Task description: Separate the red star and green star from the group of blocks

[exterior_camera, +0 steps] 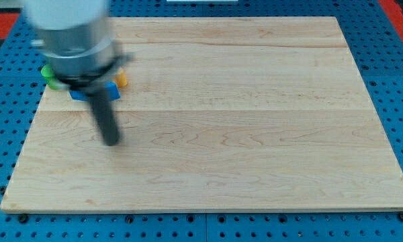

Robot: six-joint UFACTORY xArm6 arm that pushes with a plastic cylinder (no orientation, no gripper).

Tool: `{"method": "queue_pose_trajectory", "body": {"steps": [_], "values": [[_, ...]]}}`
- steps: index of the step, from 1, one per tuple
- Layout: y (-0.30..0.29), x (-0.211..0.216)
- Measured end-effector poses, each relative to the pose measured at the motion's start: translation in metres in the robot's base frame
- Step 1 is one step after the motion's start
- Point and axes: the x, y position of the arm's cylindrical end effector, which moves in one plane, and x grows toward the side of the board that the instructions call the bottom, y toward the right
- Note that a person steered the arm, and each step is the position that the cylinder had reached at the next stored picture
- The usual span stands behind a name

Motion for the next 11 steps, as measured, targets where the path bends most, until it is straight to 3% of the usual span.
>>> {"method": "queue_pose_trajectory", "body": {"steps": [1, 2, 4, 5, 7, 10, 11], "values": [[-0.108, -0.009], [-0.113, -0.015], [-0.112, -0.116], [-0.102, -0.146], [-0.023, -0.195], [-0.111, -0.176], [-0.11, -0.197]]}}
